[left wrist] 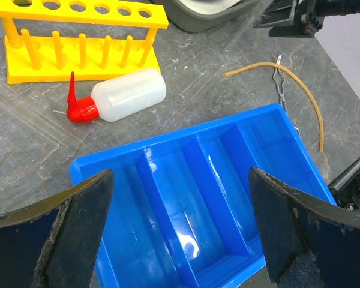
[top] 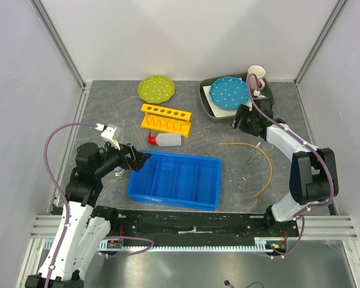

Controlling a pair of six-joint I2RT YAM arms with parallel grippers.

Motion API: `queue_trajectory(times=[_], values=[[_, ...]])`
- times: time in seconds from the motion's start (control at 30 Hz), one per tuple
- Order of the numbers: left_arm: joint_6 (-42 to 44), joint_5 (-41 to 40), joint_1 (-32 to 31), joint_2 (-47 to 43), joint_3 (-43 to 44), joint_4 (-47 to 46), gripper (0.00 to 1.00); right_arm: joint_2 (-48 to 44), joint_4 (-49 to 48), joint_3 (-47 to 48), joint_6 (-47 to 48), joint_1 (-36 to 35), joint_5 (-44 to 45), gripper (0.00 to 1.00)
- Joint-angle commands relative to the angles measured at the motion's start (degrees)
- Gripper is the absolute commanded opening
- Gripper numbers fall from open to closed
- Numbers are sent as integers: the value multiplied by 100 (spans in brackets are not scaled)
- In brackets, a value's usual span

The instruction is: Organize the chemistry lab equipment

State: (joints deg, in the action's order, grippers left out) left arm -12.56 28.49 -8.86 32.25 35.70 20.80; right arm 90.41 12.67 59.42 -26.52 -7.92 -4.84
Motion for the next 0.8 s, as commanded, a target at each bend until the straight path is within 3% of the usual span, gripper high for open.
queue_trajectory(times=[0.0, 0.77], values=[[192, -107, -28, 18, 51, -216, 100, 459, 43, 359, -354, -183, 922, 79], [245, -124, -37, 88, 42, -216, 100, 1936, 263, 1169, -248, -368, 1811, 82]])
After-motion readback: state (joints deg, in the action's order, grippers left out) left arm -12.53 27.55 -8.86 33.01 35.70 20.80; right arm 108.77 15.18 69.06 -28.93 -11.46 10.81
